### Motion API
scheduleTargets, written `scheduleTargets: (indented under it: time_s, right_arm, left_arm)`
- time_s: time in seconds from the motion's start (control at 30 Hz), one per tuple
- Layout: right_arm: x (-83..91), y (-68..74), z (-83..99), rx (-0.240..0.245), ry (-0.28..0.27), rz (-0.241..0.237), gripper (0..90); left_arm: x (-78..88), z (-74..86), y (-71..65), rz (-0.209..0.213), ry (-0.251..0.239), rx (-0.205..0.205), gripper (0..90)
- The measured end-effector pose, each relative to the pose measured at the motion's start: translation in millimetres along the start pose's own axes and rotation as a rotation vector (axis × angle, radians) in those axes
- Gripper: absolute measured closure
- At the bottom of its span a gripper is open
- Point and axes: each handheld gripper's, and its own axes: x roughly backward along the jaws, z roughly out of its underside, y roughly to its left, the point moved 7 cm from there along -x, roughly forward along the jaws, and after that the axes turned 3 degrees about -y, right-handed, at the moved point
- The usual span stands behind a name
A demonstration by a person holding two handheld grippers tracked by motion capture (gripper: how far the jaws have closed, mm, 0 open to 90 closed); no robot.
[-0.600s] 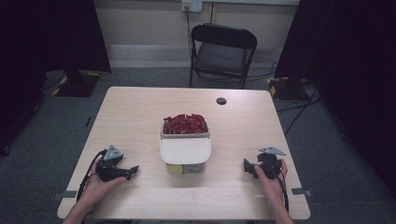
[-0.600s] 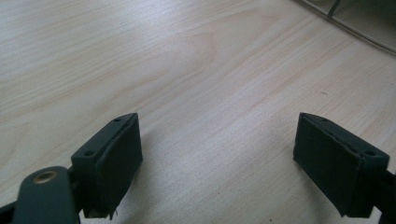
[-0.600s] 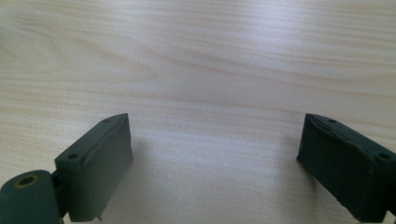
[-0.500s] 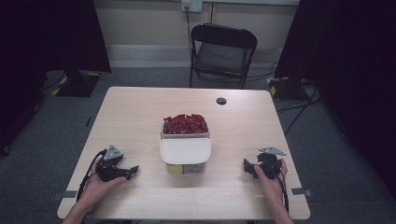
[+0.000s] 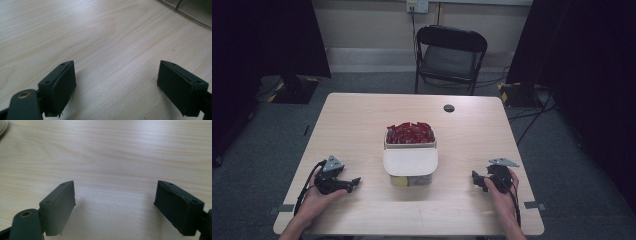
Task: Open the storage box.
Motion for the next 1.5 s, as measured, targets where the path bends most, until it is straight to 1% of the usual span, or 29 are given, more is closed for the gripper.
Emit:
scheduleTargets:
  time_s: [0.07, 0.13, 0.2, 0.23, 0.27, 0.3, 0.33, 0.4, 0.47, 0.57, 0.63, 0.67, 0.8, 0.83, 0.87, 0.9, 0.93, 1.03, 1.07, 1.1, 1.13, 1.17, 1.2, 1.23, 1.27, 1.37, 1.47, 1.5]
  right_arm:
    - [1.5, 1.8, -2.4, 0.004, -0.010, -0.005, 15.9]
    - [3.6, 4.2, -4.0, 0.019, -0.013, -0.014, 15.9]
    - [6.1, 7.2, -5.5, 0.037, 0.001, -0.030, 15.6]
    - [7.0, 8.1, -6.3, 0.057, 0.009, -0.024, 15.6]
    - [7.9, 9.5, -7.0, 0.063, 0.013, -0.027, 15.5]
    - [7.9, 9.5, -7.0, 0.063, 0.013, -0.027, 15.5]
    - [9.5, 12.7, -8.4, 0.056, 0.012, -0.063, 15.2]
    - [11.3, 15.6, -10.3, 0.064, 0.006, -0.081, 15.9]
    - [14.5, 18.7, -13.4, 0.055, -0.011, -0.108, 15.9]
    - [20.6, 22.6, -19.5, 0.058, -0.033, -0.121, 15.9]
    - [24.7, 25.4, -24.2, 0.051, -0.048, -0.136, 15.9]
    - [26.1, 26.6, -26.8, 0.057, -0.057, -0.134, 15.9]
    - [28.3, 36.7, -36.4, 0.073, -0.077, -0.171, 16.0]
    - [28.3, 36.7, -36.4, 0.073, -0.077, -0.171, 16.0]
    - [30.6, 44.3, -39.2, 0.086, -0.082, -0.188, 16.2]
    - [30.6, 44.3, -39.2, 0.086, -0.082, -0.188, 16.2]
    - [34.3, 52.7, -41.9, 0.101, -0.094, -0.212, 16.2]
    - [41.7, 65.8, -47.0, 0.122, -0.114, -0.241, 16.2]
    - [41.7, 65.8, -47.0, 0.122, -0.114, -0.241, 16.2]
    - [44.2, 70.0, -48.9, 0.123, -0.123, -0.249, 16.1]
    - [48.8, 78.6, -51.9, 0.132, -0.136, -0.272, 14.8]
    - [51.1, 82.8, -52.9, 0.136, -0.141, -0.278, 14.5]
    - [53.1, 86.9, -53.7, 0.148, -0.145, -0.289, 14.6]
    - [53.1, 86.9, -53.7, 0.148, -0.145, -0.289, 14.6]
    - [57.0, 96.1, -55.0, 0.165, -0.152, -0.313, 14.6]
    - [61.3, 106.6, -56.0, 0.171, -0.153, -0.348, 14.2]
    - [65.5, 117.4, -57.7, 0.199, -0.156, -0.388, 14.2]
    - [65.5, 117.4, -57.7, 0.199, -0.156, -0.388, 14.2]
  left_arm:
    - [0.0, 0.0, 0.0, 0.000, 0.000, 0.000, 14.9]
    - [0.1, 0.1, 0.0, 0.000, 0.001, 0.000, 14.9]
    - [0.1, 0.2, 0.0, 0.000, 0.002, 0.000, 14.9]
    - [0.1, 0.2, 0.0, 0.000, 0.002, 0.000, 14.9]
    - [0.1, 0.1, 0.0, 0.000, 0.002, 0.000, 14.9]
    - [0.1, 0.1, 0.0, 0.000, 0.002, 0.000, 14.9]
    - [0.1, 0.2, 0.1, 0.001, 0.002, -0.001, 14.9]
    - [-0.1, 0.1, 0.0, 0.002, 0.001, -0.001, 14.9]
    - [-0.1, 0.0, 0.0, 0.002, 0.000, -0.001, 14.9]
    - [-0.1, 0.0, 0.0, 0.002, 0.000, 0.000, 14.9]
    - [-0.1, 0.0, 0.0, 0.002, 0.000, 0.000, 14.8]
    - [-0.1, 0.0, 0.0, 0.002, 0.001, -0.001, 14.8]
    - [-0.1, 0.0, 0.1, 0.002, 0.001, -0.001, 14.8]
    - [-0.1, 0.0, 0.1, 0.002, 0.001, -0.001, 14.8]
    - [-0.1, 0.1, 0.0, 0.002, 0.001, 0.000, 14.9]
    - [-0.1, 0.1, 0.0, 0.002, 0.001, 0.000, 14.8]
    - [-0.1, 0.0, 0.0, 0.002, 0.000, -0.001, 14.8]
    - [0.0, 0.1, 0.1, 0.002, 0.001, -0.001, 14.8]
    - [0.0, 0.1, 0.1, 0.002, 0.001, -0.001, 14.8]
    - [0.0, 0.1, 0.1, 0.001, 0.001, 0.000, 14.8]
    - [0.0, 0.1, 0.0, 0.002, 0.001, 0.000, 14.8]
    - [-0.1, 0.0, 0.0, 0.002, 0.000, 0.000, 14.8]
    - [0.0, 0.1, 0.1, 0.001, 0.001, -0.001, 14.9]
    - [0.0, 0.1, 0.1, 0.001, 0.001, -0.001, 14.9]
    - [0.0, 0.1, 0.1, 0.001, 0.002, 0.000, 14.8]
    - [0.0, 0.1, 0.0, 0.001, 0.002, 0.000, 14.8]
    - [-0.1, 0.0, 0.0, 0.002, 0.001, -0.001, 14.9]
    - [-0.1, 0.0, 0.0, 0.002, 0.001, -0.001, 14.9]
